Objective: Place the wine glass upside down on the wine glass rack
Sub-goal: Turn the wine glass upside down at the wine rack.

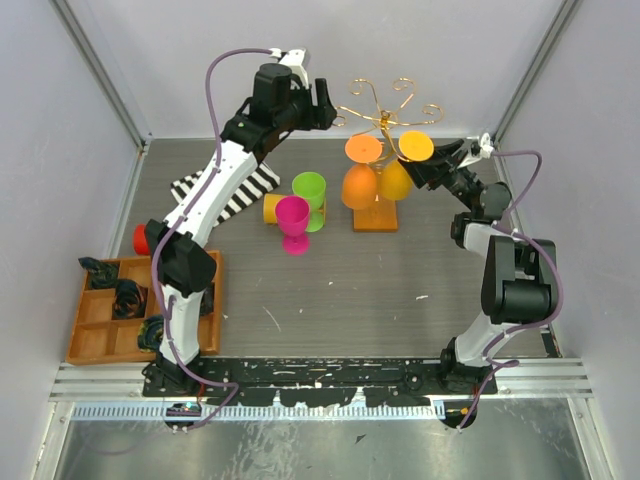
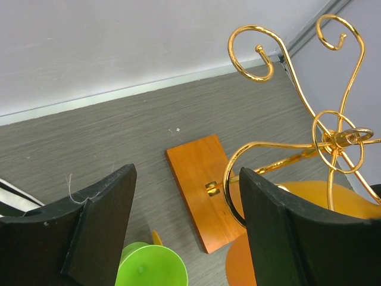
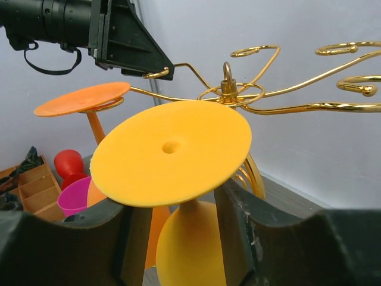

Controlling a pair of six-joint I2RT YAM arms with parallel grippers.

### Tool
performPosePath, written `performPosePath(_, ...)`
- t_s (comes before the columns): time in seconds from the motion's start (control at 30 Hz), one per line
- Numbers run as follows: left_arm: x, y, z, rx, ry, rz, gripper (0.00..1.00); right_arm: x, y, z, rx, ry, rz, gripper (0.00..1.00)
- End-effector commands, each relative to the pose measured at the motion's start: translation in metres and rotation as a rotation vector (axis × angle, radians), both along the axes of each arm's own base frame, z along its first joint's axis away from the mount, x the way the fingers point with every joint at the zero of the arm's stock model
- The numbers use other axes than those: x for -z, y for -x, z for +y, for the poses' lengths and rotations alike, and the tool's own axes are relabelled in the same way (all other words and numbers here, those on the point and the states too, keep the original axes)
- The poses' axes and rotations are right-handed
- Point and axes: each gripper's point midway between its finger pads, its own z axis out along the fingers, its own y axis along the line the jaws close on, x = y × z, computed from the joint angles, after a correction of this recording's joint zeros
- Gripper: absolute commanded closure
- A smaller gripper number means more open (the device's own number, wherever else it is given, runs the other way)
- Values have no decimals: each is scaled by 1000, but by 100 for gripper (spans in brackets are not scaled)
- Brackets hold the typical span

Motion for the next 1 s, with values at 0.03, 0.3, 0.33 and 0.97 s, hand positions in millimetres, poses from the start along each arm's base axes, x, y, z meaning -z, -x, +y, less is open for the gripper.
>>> performPosePath(0.03, 5, 8, -3, 30, -35, 22, 23, -28, 13, -5, 46, 10, -120, 50)
performPosePath(0.3, 3, 9, -2, 27, -34, 20, 22, -11, 21, -18, 139, 53, -73, 33)
performPosePath(0.33, 2, 9, -1, 26, -34, 18, 22, -8, 22, -19, 147, 55, -61, 26)
performPosePath(0.97, -58, 29, 0, 61, 56, -64, 17, 9, 64, -39, 322, 31, 151, 0)
